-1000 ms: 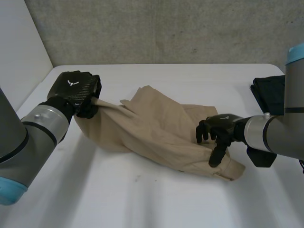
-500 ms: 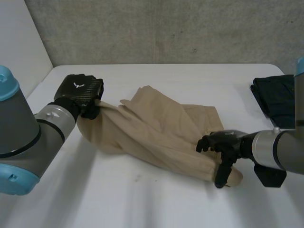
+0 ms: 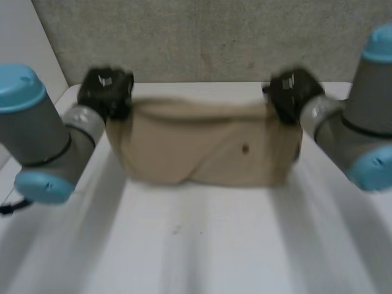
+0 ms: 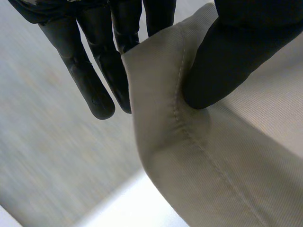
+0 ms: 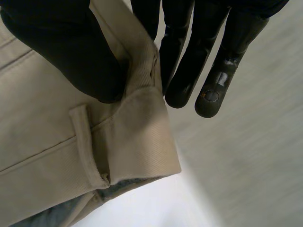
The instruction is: Fold the laundry.
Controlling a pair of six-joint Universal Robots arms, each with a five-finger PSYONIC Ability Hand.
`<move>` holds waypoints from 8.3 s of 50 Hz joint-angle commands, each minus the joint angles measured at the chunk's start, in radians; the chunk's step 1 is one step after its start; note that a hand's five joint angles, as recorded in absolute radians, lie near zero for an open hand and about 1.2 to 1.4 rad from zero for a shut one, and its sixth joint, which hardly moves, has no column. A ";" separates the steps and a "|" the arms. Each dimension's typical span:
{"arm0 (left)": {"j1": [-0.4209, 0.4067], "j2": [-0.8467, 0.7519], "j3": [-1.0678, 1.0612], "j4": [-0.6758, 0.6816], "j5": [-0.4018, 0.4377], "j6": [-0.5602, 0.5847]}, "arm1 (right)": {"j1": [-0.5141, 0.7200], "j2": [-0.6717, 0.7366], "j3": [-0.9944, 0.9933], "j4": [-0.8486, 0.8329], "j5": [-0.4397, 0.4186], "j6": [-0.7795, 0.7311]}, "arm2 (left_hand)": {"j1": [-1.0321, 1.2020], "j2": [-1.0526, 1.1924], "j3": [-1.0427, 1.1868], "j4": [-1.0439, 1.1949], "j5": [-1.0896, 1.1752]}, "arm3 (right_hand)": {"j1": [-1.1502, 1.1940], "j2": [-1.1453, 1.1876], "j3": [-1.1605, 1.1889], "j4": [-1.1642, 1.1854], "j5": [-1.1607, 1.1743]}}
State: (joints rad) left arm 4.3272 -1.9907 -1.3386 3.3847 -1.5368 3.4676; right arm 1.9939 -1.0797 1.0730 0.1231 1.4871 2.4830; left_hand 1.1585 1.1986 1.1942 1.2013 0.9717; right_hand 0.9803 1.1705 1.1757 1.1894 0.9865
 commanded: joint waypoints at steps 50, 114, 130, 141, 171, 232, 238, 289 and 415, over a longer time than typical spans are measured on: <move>-0.055 0.375 -0.426 -0.421 -0.069 0.197 | 0.036 -0.150 0.195 0.422 0.028 -0.081 | 0.238 0.198 0.202 0.195 0.250 | 0.416 0.226 0.221 0.207 0.235; -0.066 -0.066 -0.137 0.355 -0.129 0.203 | 0.054 0.259 -0.104 -0.407 -0.062 -0.062 | 0.238 0.198 0.202 0.195 0.250 | 0.416 0.226 0.221 0.207 0.235; -0.107 0.064 -0.296 -0.102 -0.253 0.205 | 0.039 0.154 0.046 0.143 0.013 -0.107 | 0.238 0.198 0.202 0.195 0.250 | 0.416 0.226 0.221 0.207 0.235; -0.133 0.286 -0.521 -0.455 -0.246 0.300 | 0.036 -0.078 0.425 0.372 0.004 -0.197 | 0.238 0.198 0.202 0.195 0.250 | 0.416 0.226 0.221 0.207 0.235; -0.027 0.020 -0.130 -0.136 0.210 0.246 | -0.012 -0.190 0.737 0.158 -0.004 -0.299 | -0.775 -0.815 -0.811 -0.818 -0.763 | 0.416 0.226 0.221 0.207 0.235; -0.007 -0.184 -0.014 -0.116 0.076 0.272 | -0.014 -0.190 0.849 0.049 -0.002 -0.256 | -0.578 -0.618 -0.614 -0.621 -0.566 | 0.416 0.226 0.221 0.207 0.235; 0.015 -0.214 0.059 -0.119 0.167 0.217 | -0.014 -0.190 0.857 0.047 -0.004 -0.256 | -0.513 -0.554 -0.549 -0.556 -0.501 | 0.416 0.226 0.221 0.207 0.235; 0.081 -0.270 -0.010 -0.162 -0.020 0.387 | -0.014 -0.190 0.877 0.032 0.001 -0.256 | 0.238 0.198 0.202 0.195 0.250 | 0.416 0.226 0.221 0.207 0.235; -0.141 0.129 -0.116 -0.294 -0.115 0.330 | -0.130 -0.214 0.374 0.282 -0.091 -0.148 | 0.238 0.198 0.202 0.195 0.250 | 0.416 0.226 0.221 0.207 0.235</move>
State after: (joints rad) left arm 4.1776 -1.7474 -1.5398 3.0323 -1.6467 3.7235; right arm 1.8555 -1.4233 1.5411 0.4464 1.3230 2.3216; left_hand 1.1441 1.1976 1.1927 1.2009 0.9922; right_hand 0.9972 1.1913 1.1937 1.1901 1.0296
